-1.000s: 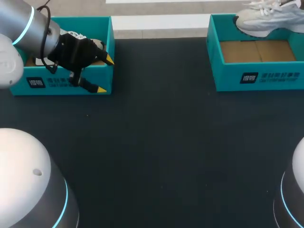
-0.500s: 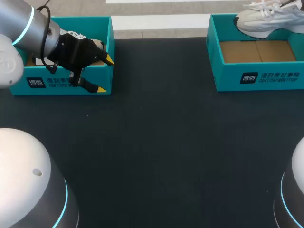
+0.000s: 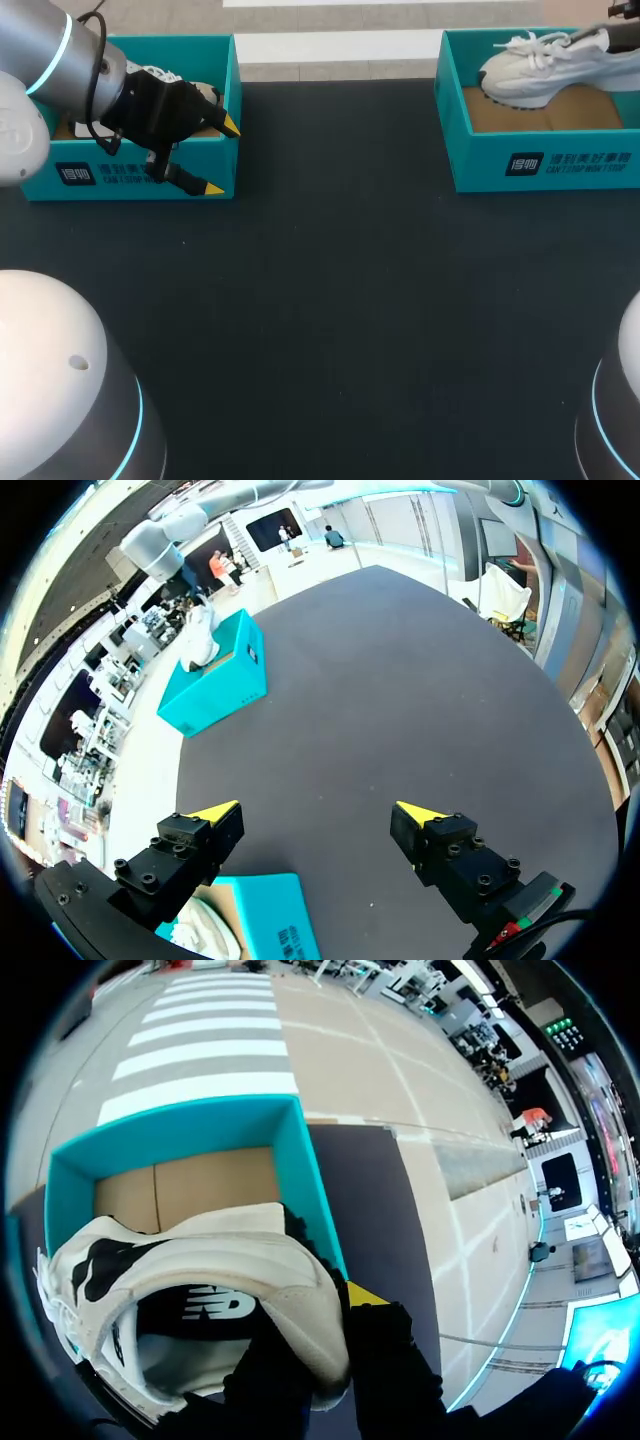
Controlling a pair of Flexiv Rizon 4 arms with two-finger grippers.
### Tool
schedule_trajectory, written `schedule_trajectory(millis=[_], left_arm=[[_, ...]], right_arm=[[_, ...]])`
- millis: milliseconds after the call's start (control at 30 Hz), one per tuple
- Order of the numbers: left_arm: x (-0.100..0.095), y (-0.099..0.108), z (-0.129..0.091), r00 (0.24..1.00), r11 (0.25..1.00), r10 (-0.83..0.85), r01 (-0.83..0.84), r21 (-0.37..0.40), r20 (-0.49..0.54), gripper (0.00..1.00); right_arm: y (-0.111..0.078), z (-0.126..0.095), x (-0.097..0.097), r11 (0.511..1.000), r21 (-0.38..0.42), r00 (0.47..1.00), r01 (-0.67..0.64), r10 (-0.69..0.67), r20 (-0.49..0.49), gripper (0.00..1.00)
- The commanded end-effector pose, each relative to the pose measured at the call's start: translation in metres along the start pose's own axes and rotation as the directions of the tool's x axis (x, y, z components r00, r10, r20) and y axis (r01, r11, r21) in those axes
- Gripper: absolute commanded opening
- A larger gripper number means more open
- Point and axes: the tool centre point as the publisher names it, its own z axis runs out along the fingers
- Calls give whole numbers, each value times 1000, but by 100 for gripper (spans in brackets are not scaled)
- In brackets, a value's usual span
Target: Take the shoe out of the shoebox, open the shoe tongue, remove and reinsert the insole, then place the shoe into the shoebox
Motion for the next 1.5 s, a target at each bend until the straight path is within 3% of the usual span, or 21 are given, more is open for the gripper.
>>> schedule_trajectory(millis=[33, 400, 1133, 1500], left_arm=[[1, 0, -1, 1000, 1000, 0, 0, -2, 0, 100], [1, 0, -1, 1000, 1000, 0, 0, -2, 0, 100], [1, 0, -1, 1000, 1000, 0, 0, -2, 0, 100], [1, 0, -1, 1000, 1000, 0, 0, -2, 0, 100]], right_arm=[[-3, 10, 2, 1000, -25, 999, 11, -12, -43, 0], [-10, 31, 13, 997, -9, 994, 82, -82, -71, 0], [-32, 70, 22, 996, 70, 999, 46, -44, -27, 0], [-42, 86, 28, 996, 65, 998, 62, -61, -27, 0]])
